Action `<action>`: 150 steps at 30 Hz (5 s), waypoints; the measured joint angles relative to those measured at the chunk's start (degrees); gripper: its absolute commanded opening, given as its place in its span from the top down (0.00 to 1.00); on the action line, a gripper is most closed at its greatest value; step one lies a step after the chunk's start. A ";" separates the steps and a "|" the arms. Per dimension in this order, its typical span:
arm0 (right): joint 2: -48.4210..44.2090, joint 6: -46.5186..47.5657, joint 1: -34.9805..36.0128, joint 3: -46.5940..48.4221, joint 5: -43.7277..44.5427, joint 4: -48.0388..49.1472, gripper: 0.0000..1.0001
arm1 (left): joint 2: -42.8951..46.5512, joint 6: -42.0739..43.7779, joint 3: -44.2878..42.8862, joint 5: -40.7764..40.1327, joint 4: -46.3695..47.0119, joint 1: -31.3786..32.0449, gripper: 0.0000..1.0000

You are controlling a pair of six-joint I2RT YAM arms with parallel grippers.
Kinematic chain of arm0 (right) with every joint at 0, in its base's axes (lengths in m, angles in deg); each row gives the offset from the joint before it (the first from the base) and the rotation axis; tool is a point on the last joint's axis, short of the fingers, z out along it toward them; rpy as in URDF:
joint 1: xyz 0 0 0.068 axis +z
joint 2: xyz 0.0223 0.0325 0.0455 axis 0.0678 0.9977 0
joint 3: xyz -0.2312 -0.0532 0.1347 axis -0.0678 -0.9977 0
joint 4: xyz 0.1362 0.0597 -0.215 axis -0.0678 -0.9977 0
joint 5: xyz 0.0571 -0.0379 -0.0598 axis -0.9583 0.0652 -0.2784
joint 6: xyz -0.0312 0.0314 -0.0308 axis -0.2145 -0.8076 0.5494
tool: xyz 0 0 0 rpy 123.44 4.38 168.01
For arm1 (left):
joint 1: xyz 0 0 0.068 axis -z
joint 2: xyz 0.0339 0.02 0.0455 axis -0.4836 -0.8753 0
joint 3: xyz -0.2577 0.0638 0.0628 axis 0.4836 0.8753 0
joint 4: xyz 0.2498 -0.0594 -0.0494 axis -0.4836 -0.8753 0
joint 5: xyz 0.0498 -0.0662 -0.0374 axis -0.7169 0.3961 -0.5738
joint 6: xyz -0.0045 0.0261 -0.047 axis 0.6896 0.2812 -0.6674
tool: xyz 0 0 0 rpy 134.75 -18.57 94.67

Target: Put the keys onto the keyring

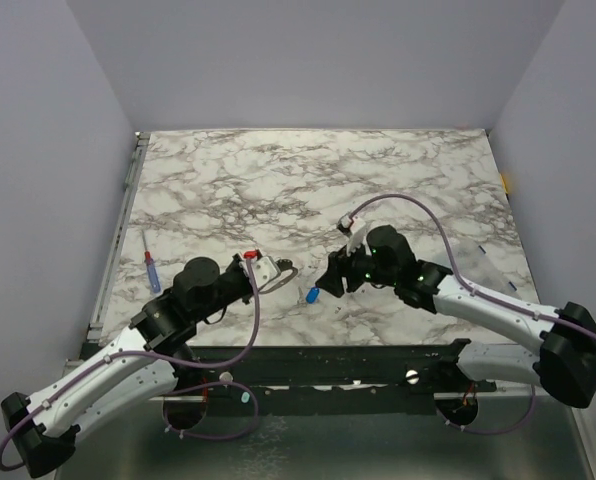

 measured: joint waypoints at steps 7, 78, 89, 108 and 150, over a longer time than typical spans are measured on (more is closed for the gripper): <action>8.35 9.29 0.04 -3.72 -12.33 5.55 0.41 | 3.08 -0.28 0.09 -4.61 -0.85 0.00 1.00; 33.31 41.31 0.15 -7.76 -22.03 38.16 0.95 | 6.64 -4.11 2.34 0.98 1.40 0.00 1.00; 32.59 38.49 0.15 -8.07 -21.16 37.55 0.79 | 6.62 -4.11 2.36 1.01 1.42 0.00 1.00; 31.15 38.07 0.15 -8.87 -19.76 37.07 0.71 | 6.62 -4.11 2.36 1.01 1.64 0.00 1.00; 14.51 33.42 0.15 -13.29 -10.93 36.94 1.00 | 6.62 -4.11 2.36 4.55 1.88 0.00 1.00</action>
